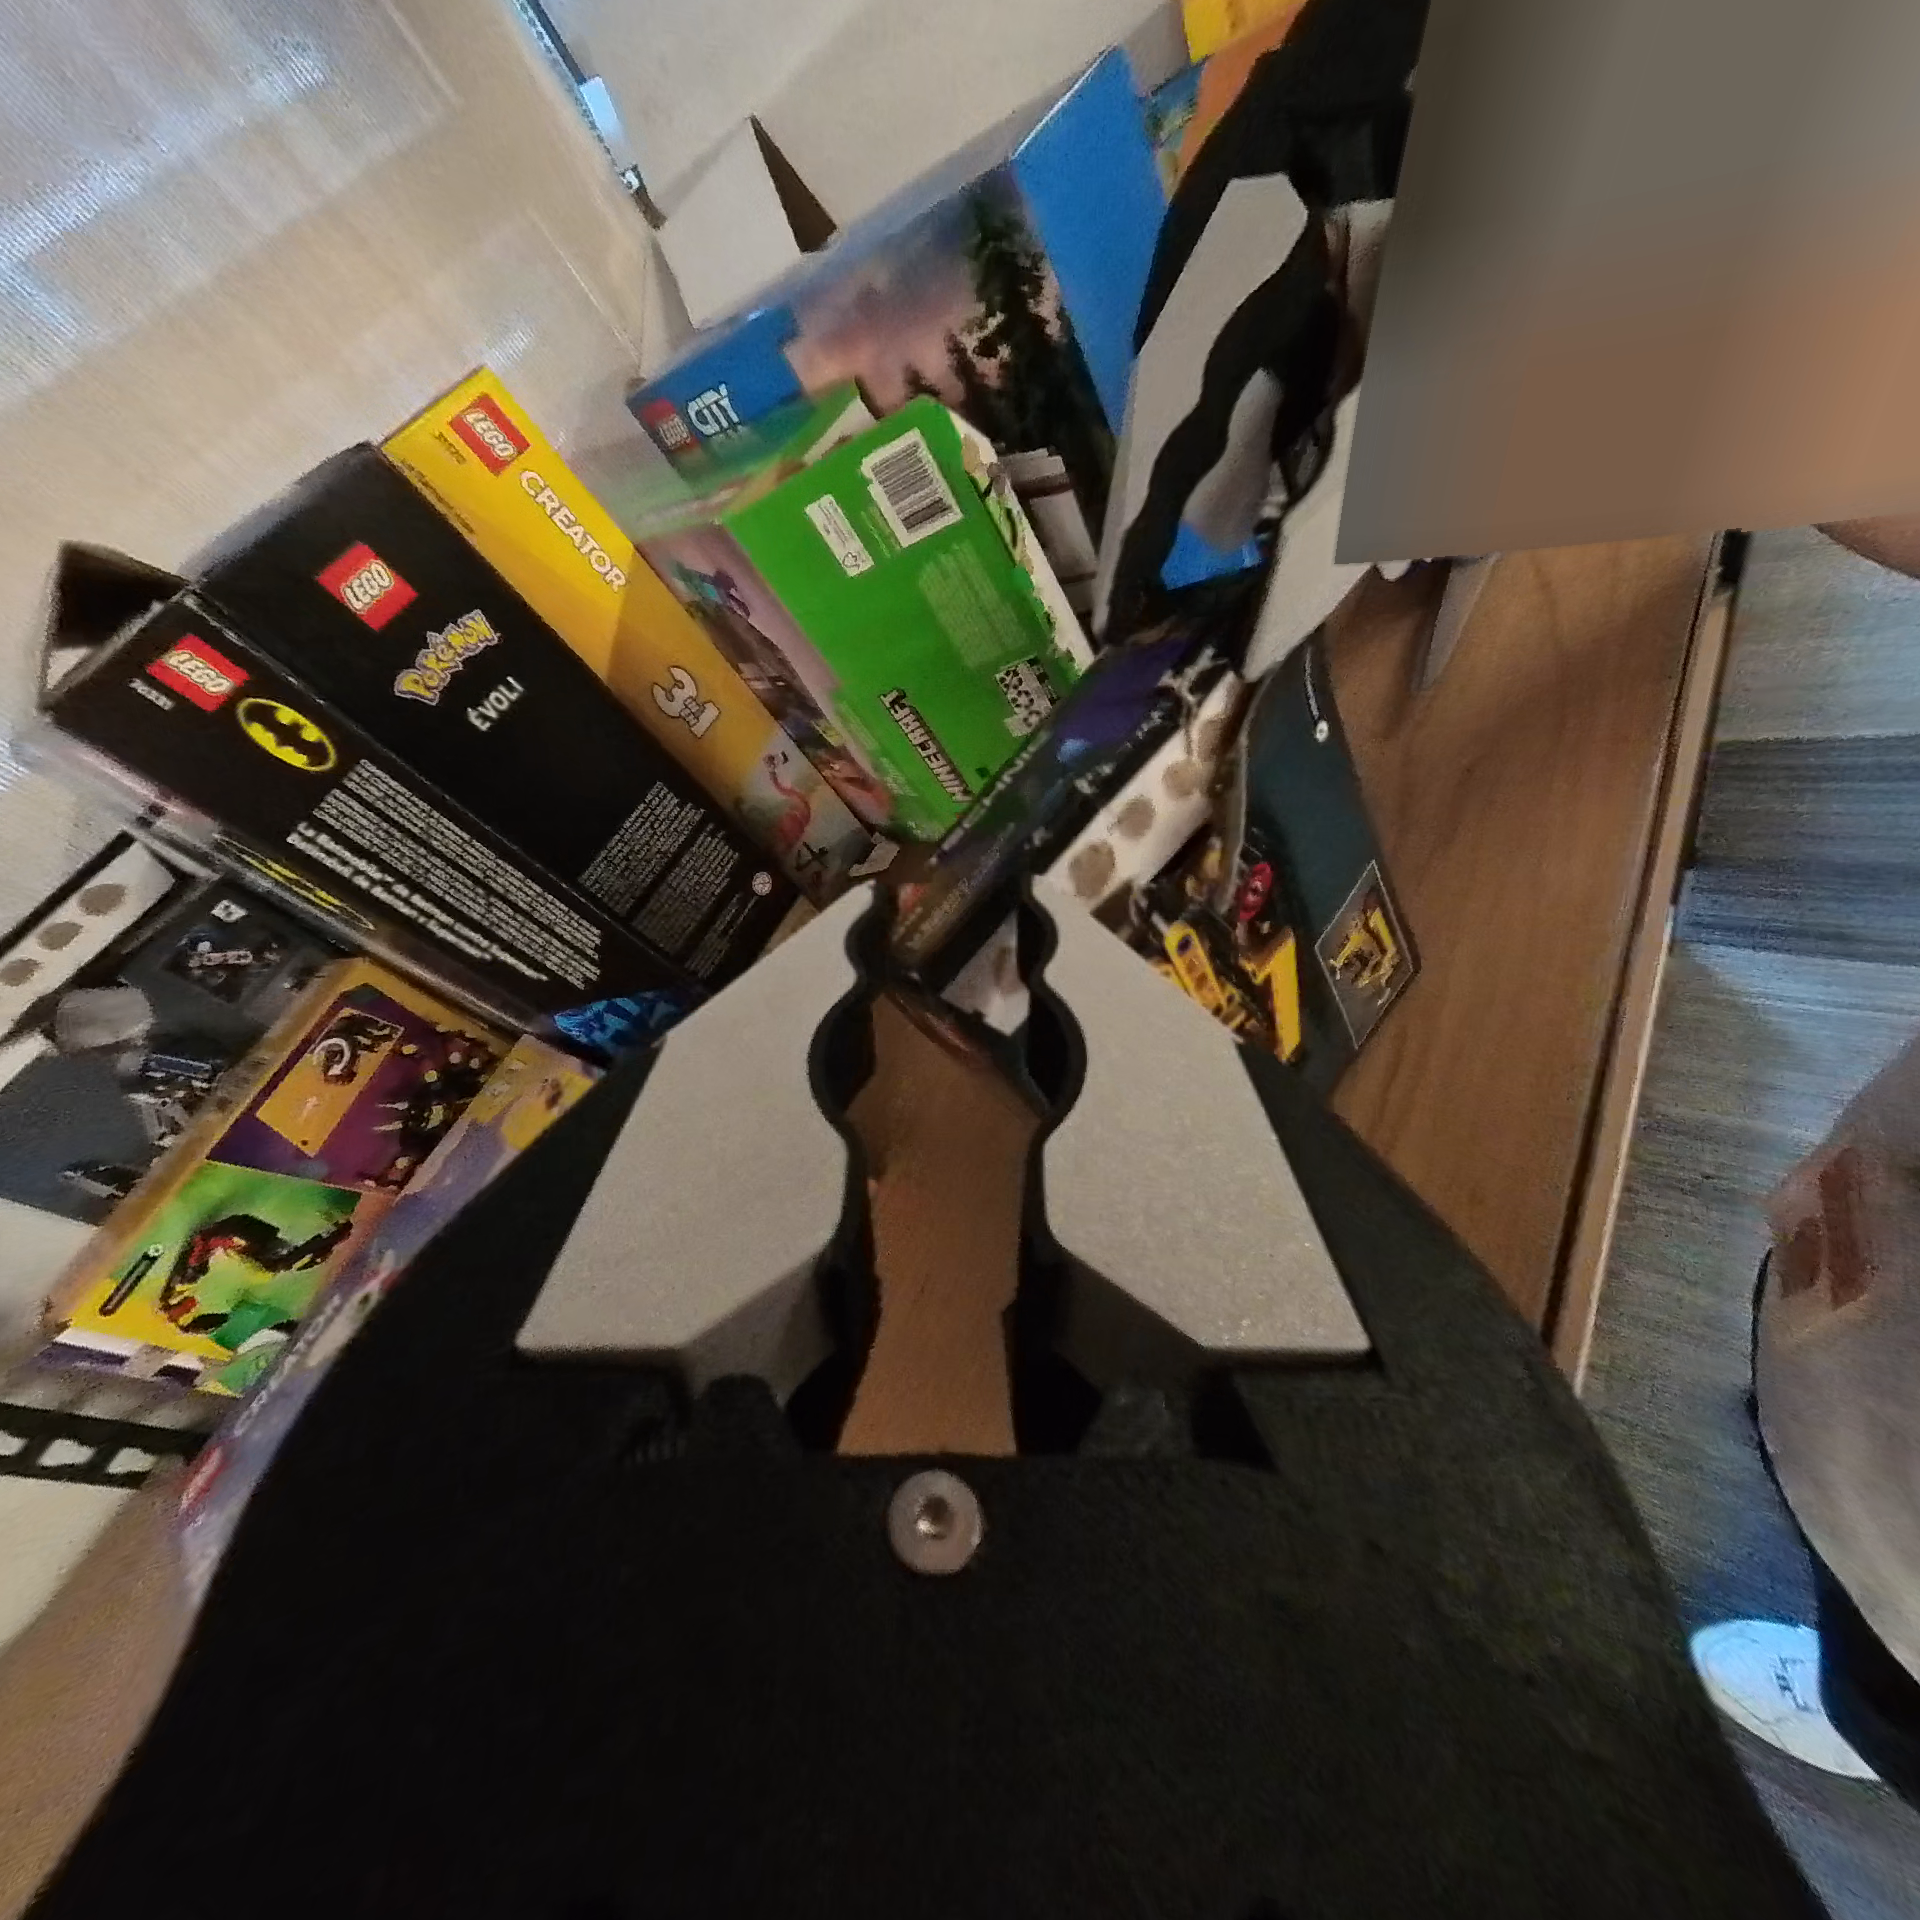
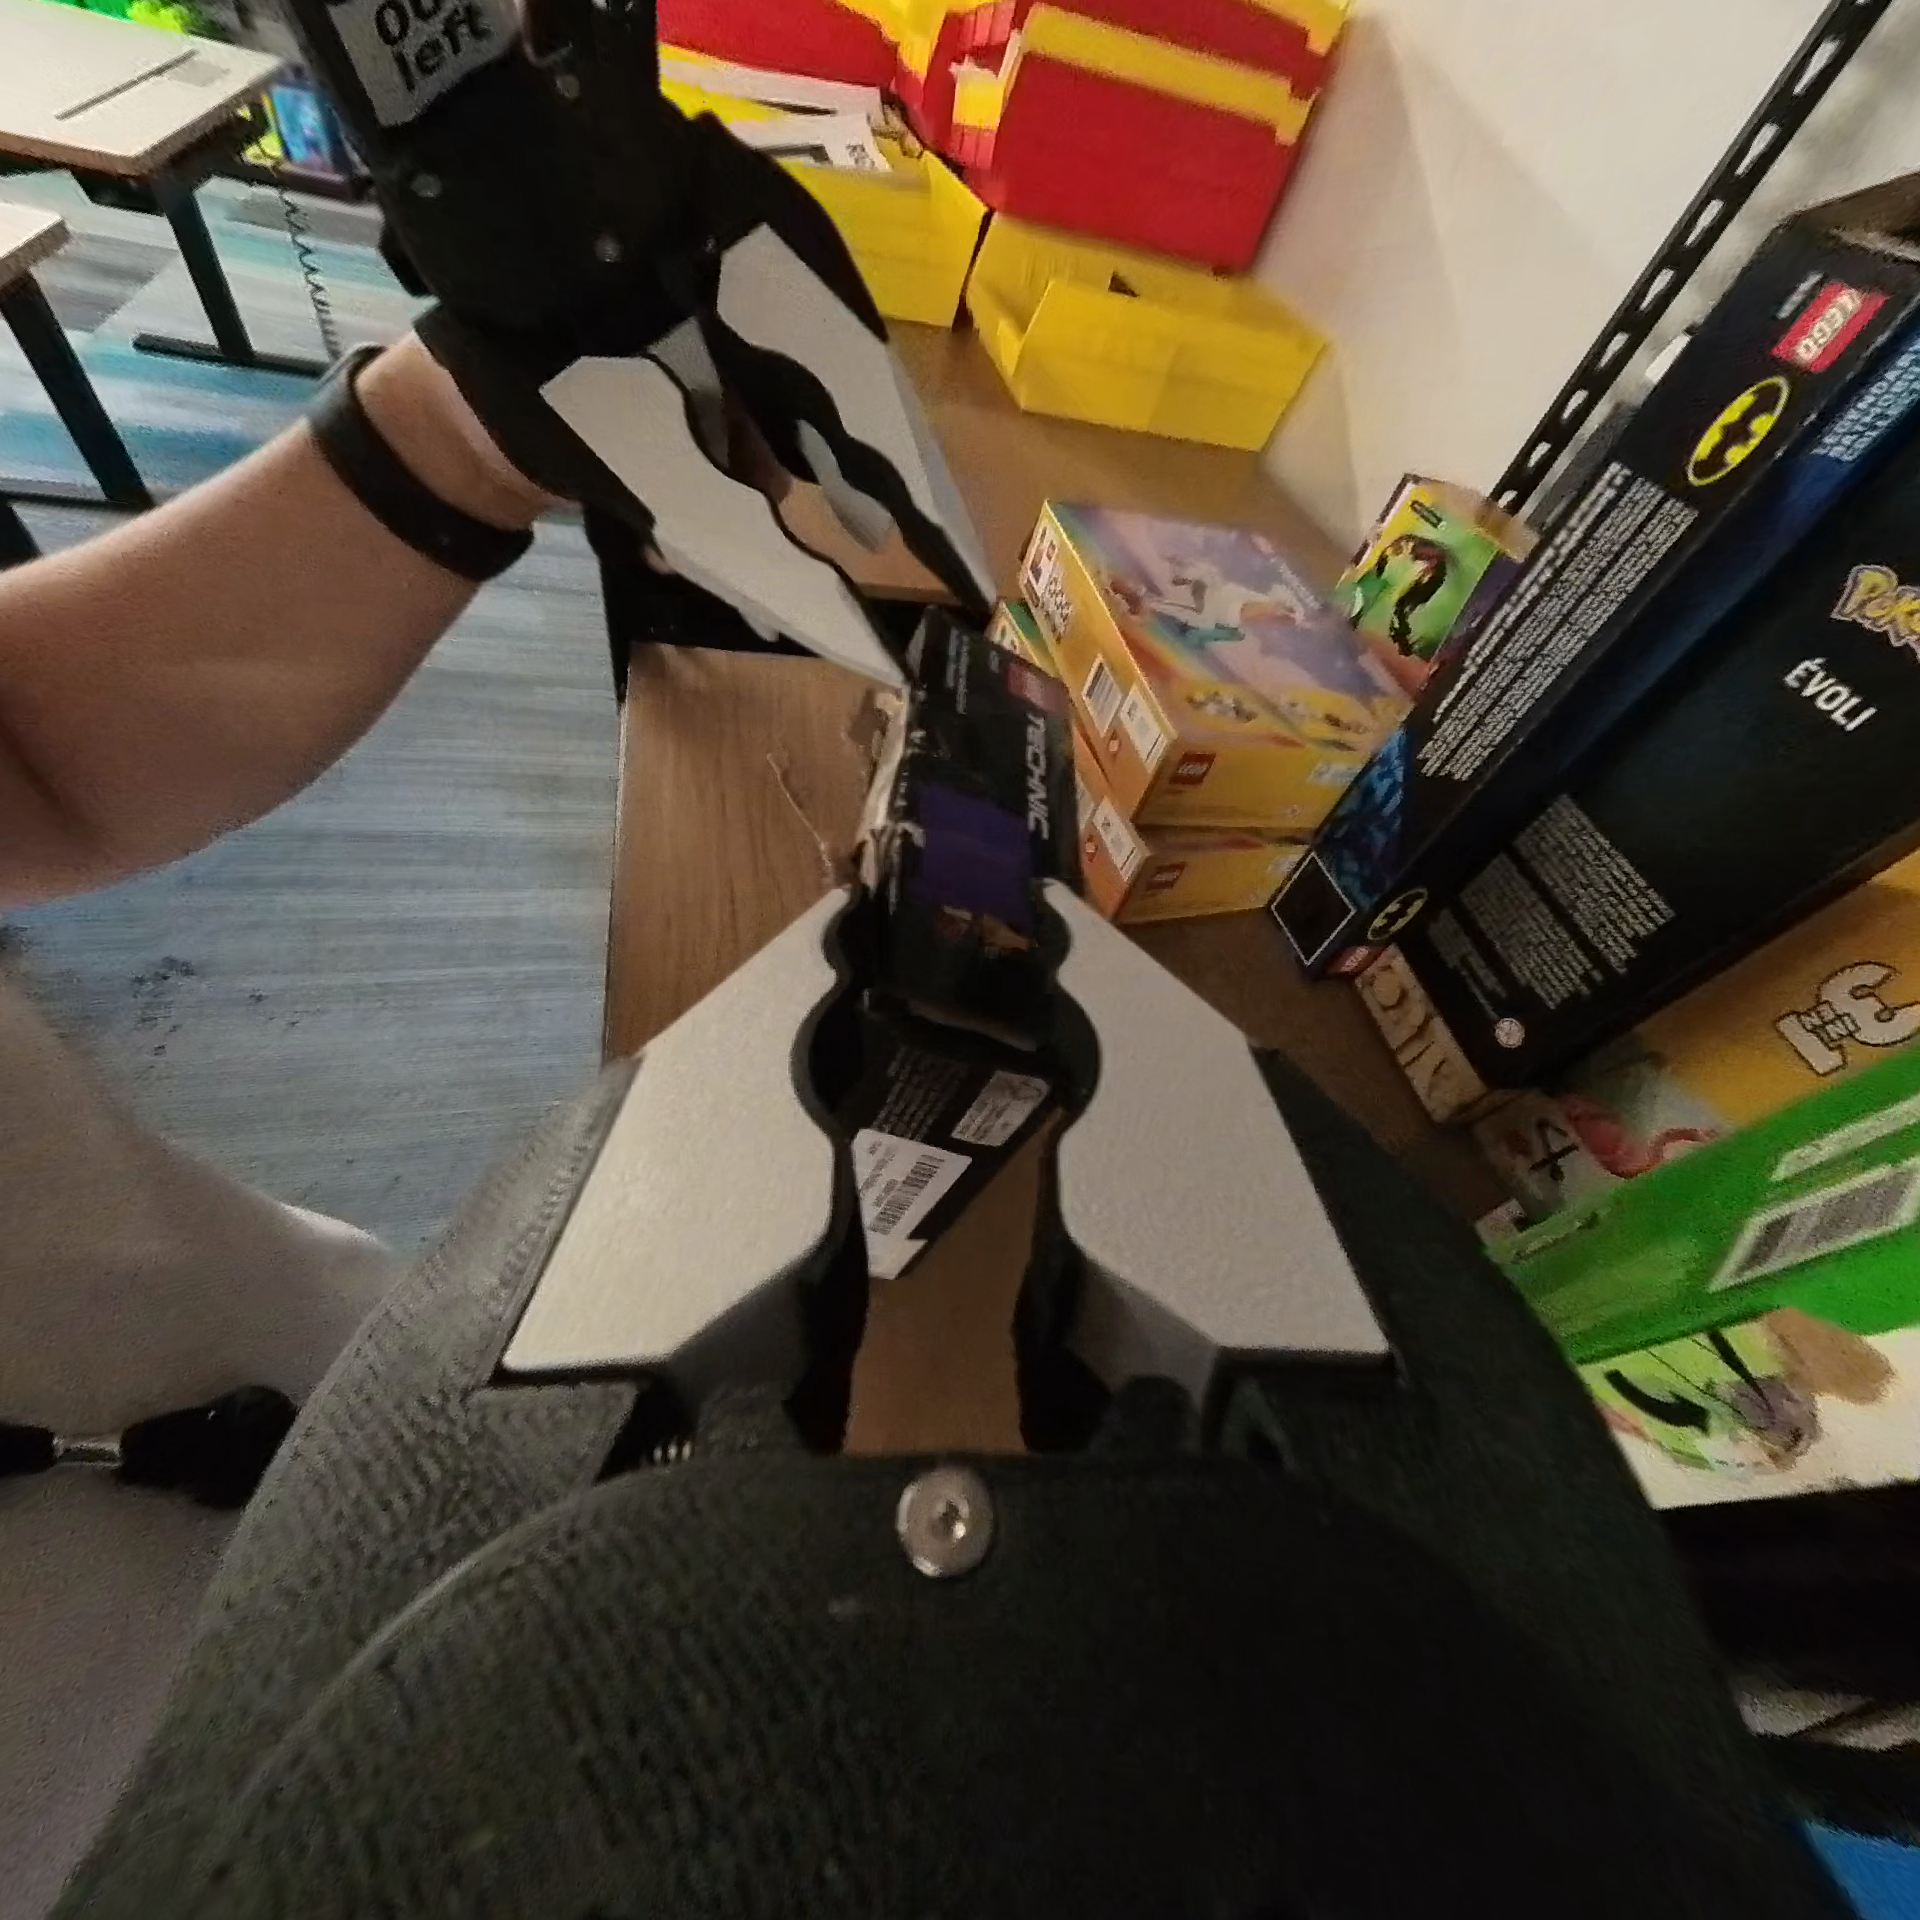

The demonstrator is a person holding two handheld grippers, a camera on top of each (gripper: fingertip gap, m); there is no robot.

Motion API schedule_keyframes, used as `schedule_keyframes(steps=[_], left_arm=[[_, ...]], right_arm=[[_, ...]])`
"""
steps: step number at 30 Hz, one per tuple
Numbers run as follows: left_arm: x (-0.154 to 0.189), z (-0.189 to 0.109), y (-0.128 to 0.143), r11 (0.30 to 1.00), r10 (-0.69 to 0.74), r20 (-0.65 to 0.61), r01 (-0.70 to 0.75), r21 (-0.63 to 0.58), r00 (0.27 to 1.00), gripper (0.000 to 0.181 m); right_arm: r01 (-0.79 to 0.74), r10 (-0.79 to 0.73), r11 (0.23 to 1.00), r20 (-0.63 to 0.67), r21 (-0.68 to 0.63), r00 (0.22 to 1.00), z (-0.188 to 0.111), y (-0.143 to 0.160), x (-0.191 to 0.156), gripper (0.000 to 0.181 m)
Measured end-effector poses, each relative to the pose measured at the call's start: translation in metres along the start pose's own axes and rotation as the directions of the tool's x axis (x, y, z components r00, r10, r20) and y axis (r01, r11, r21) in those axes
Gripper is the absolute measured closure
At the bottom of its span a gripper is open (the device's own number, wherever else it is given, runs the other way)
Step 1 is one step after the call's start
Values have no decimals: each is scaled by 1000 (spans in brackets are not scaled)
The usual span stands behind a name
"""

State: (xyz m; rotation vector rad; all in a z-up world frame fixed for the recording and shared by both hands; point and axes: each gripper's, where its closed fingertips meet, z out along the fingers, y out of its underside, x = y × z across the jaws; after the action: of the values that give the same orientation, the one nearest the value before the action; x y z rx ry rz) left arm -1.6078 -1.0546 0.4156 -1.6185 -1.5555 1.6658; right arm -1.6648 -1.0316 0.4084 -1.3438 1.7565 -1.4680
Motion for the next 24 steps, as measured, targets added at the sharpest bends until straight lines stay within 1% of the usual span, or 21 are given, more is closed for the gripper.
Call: schedule_keyframes(steps=[1,2,3,5,6,8,10,11,13,14,15,17,19,21,24], left_arm=[[0,1,3,1000,4,-3,-4,0,1000,166],[0,2,4,1000,14,-4,-14,-1,1000,170],[0,2,4,1000,29,-3,-29,9,1000,174],[5,0,-1,997,68,-28,-67,37,997,176],[4,-1,-5,996,80,-26,-78,51,996,172],[-3,-4,-13,995,57,-11,-56,87,998,163],[-6,-7,-19,991,-11,-44,16,135,999,157],[-6,-7,-19,986,-58,-69,68,150,996,151],[-7,-5,-14,968,-178,-95,192,161,979,134],[-4,-4,-9,955,-232,-101,246,164,967,123],[-1,-4,-4,945,-267,-94,280,168,959,118],[2,-4,5,941,-271,-31,271,204,962,111],[7,-5,6,930,-281,-12,275,242,960,112],[9,-8,8,918,-309,-17,303,258,951,111],[15,-11,9,898,-336,-45,334,286,941,113]], right_arm=[[9,-9,1000,-4,-15,1000,-1,1,2,162],[27,-27,999,-12,-24,1000,-2,2,4,164],[44,-45,998,-14,-36,999,-3,2,6,164],[62,-61,997,22,-54,998,-5,4,4,163],[61,-58,996,48,-58,997,-5,4,1,162],[52,-48,996,64,-71,997,-5,5,3,159],[55,-48,996,94,-75,994,-5,6,2,159],[44,-35,996,106,-81,994,-6,7,4,159],[19,-8,996,137,-82,991,-8,6,5,158],[10,2,997,142,-78,990,-9,4,7,155],[6,4,997,145,-71,989,-8,1,8,150],[18,-10,999,161,-48,987,-5,-10,6,145],[26,-19,999,186,-39,982,4,-23,2,142],[57,-40,996,218,-70,975,18,-31,-4,140],[111,-67,979,249,-168,966,41,-26,-10,136]])
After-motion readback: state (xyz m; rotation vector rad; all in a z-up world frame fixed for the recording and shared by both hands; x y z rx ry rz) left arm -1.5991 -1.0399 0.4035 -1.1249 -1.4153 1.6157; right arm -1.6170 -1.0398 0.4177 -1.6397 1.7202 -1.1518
